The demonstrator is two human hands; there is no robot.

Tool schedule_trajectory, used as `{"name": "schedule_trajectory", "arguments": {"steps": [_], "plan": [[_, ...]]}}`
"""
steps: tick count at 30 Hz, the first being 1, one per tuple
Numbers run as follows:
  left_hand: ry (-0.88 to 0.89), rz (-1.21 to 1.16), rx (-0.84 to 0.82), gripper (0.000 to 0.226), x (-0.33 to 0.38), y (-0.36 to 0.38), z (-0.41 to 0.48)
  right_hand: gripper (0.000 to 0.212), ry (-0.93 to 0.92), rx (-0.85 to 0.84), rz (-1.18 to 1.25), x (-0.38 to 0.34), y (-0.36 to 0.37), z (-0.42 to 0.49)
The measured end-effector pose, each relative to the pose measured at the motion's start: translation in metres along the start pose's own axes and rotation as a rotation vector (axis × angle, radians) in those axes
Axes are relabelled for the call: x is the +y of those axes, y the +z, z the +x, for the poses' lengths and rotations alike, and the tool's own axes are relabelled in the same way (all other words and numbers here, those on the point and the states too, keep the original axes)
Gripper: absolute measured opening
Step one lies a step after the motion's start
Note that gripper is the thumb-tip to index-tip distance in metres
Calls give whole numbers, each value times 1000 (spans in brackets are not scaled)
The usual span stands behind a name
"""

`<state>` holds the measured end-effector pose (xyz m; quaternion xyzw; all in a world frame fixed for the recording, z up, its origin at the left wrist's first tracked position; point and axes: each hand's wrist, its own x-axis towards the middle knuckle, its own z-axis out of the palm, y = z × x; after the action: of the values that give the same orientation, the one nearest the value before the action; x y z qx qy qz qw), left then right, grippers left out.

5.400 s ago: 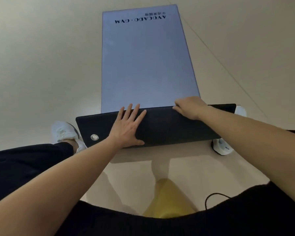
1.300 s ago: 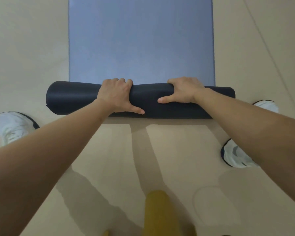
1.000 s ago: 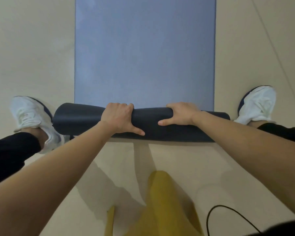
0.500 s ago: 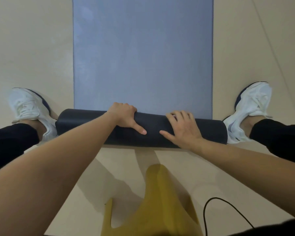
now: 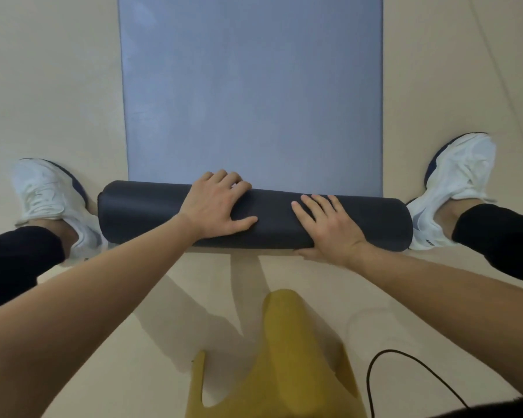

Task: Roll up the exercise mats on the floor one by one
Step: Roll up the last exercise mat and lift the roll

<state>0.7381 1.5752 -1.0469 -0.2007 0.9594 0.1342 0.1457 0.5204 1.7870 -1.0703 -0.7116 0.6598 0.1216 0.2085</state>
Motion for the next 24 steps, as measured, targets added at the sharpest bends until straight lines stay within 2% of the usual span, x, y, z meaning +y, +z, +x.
{"name": "schedule_trajectory", "arguments": {"steps": [2,5,10,13,16,19,22,24], "plan": [[34,23,110,76,9,1,-10,110,-18,-24,46,11,-16,9],[-12,41,181,82,26,5,-25,104,-3,-180,227,32,-55,34],[-278,113,37,107,24,2,-21,79,54,-397,536,63,-90,74],[-275,94,44,111,9,-6,-2,92,138,-437,591,74,-98,82],[-244,71,29,111,-8,-17,19,108,246,-292,423,83,-103,82],[-228,28,-32,109,-25,-33,46,94,353,-15,228,79,-102,73],[-218,-49,-139,108,-41,-48,74,72,326,339,118,57,-83,61],[-223,-105,-207,108,-50,-55,90,79,298,356,55,41,-67,56]]}}
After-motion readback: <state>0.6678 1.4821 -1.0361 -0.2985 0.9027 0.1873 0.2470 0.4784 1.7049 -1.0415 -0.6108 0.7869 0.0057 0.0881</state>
